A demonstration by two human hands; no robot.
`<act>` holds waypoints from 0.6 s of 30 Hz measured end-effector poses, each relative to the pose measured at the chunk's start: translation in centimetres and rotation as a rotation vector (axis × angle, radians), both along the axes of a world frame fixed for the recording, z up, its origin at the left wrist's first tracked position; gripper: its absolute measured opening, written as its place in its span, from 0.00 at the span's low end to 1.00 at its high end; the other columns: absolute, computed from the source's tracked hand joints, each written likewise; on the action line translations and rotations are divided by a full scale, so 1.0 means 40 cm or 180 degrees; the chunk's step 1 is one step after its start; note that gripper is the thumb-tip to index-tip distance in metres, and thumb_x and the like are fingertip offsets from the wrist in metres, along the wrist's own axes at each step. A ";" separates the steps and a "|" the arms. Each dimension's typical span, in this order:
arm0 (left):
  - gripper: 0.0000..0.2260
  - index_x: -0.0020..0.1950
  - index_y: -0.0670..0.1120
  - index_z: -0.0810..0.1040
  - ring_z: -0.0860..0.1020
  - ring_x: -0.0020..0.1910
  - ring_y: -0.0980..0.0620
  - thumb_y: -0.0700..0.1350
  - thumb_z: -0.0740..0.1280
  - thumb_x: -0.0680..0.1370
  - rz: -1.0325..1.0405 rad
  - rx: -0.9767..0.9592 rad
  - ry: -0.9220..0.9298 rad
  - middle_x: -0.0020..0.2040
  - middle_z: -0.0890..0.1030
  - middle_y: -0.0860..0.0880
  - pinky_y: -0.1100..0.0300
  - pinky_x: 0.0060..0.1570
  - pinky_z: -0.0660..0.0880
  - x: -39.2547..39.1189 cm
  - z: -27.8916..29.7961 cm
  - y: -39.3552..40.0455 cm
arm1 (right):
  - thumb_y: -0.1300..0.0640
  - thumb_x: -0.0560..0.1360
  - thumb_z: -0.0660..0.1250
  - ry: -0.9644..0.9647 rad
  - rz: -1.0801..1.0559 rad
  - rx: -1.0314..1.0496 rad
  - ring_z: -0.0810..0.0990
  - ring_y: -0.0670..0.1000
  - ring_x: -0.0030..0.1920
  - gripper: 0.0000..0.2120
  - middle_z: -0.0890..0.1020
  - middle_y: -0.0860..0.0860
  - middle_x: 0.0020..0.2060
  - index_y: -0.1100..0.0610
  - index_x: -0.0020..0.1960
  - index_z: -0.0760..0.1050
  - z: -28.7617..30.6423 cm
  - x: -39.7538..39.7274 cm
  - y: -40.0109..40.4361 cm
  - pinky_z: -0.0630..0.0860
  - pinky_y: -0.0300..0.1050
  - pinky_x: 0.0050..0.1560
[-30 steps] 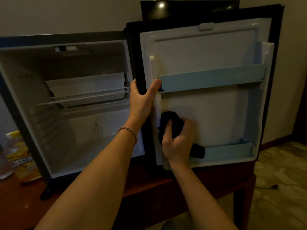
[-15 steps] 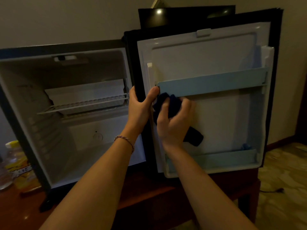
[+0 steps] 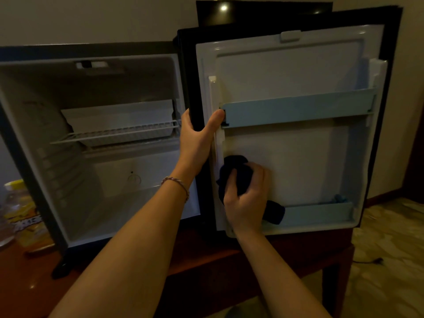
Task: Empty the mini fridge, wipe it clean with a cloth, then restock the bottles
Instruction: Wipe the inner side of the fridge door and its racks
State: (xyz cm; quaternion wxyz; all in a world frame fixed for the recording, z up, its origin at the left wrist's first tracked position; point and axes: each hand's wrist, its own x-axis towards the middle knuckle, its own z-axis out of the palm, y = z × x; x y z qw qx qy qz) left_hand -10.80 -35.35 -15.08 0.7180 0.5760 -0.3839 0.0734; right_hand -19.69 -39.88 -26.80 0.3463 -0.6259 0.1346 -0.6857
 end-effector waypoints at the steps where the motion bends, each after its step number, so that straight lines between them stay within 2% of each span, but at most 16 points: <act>1: 0.50 0.74 0.46 0.65 0.77 0.64 0.50 0.72 0.73 0.62 0.0020 0.0013 -0.0002 0.66 0.77 0.47 0.47 0.65 0.76 0.001 -0.001 -0.001 | 0.47 0.77 0.63 0.0064 -0.0003 -0.0009 0.76 0.50 0.54 0.19 0.76 0.54 0.53 0.60 0.59 0.74 -0.011 -0.004 -0.001 0.68 0.25 0.53; 4: 0.55 0.76 0.46 0.64 0.75 0.67 0.48 0.77 0.72 0.58 0.0043 0.0058 0.0018 0.69 0.75 0.46 0.46 0.67 0.74 0.005 -0.001 -0.001 | 0.45 0.77 0.63 0.0106 -0.0047 -0.0043 0.76 0.50 0.55 0.21 0.76 0.54 0.55 0.60 0.61 0.73 -0.025 -0.006 0.000 0.70 0.28 0.55; 7: 0.55 0.76 0.46 0.64 0.75 0.68 0.47 0.77 0.72 0.59 0.0059 0.0081 0.0018 0.70 0.75 0.46 0.45 0.67 0.74 0.008 -0.003 -0.001 | 0.44 0.77 0.64 0.0061 -0.0140 -0.0103 0.76 0.51 0.56 0.22 0.75 0.54 0.56 0.60 0.62 0.72 -0.026 0.000 0.011 0.75 0.38 0.54; 10: 0.49 0.73 0.47 0.67 0.78 0.64 0.50 0.74 0.73 0.61 -0.0021 0.0038 -0.0008 0.65 0.78 0.48 0.46 0.64 0.77 0.005 -0.001 0.001 | 0.48 0.76 0.66 -0.0091 -0.0189 -0.0153 0.74 0.47 0.56 0.20 0.74 0.55 0.56 0.62 0.61 0.73 -0.002 0.007 0.019 0.71 0.31 0.55; 12: 0.43 0.70 0.48 0.69 0.80 0.61 0.51 0.70 0.74 0.63 -0.0110 0.0004 0.0012 0.62 0.79 0.49 0.47 0.62 0.78 0.006 0.001 0.002 | 0.51 0.76 0.67 -0.0213 -0.0276 -0.0293 0.74 0.48 0.57 0.19 0.74 0.57 0.56 0.64 0.61 0.74 0.030 0.013 0.020 0.70 0.31 0.58; 15: 0.39 0.69 0.48 0.69 0.80 0.59 0.50 0.67 0.74 0.65 -0.0212 -0.0061 0.0055 0.61 0.80 0.48 0.47 0.59 0.79 0.007 -0.001 0.002 | 0.52 0.76 0.67 -0.0330 -0.0320 -0.0463 0.75 0.55 0.58 0.20 0.74 0.60 0.58 0.65 0.61 0.75 0.094 0.022 0.011 0.74 0.43 0.60; 18: 0.38 0.67 0.45 0.69 0.81 0.57 0.49 0.64 0.75 0.65 -0.0314 -0.0134 0.0076 0.59 0.80 0.46 0.53 0.54 0.81 0.002 -0.001 0.002 | 0.52 0.76 0.66 -0.0500 -0.0282 -0.0500 0.76 0.58 0.58 0.20 0.74 0.61 0.58 0.66 0.60 0.75 0.146 0.033 -0.004 0.76 0.52 0.58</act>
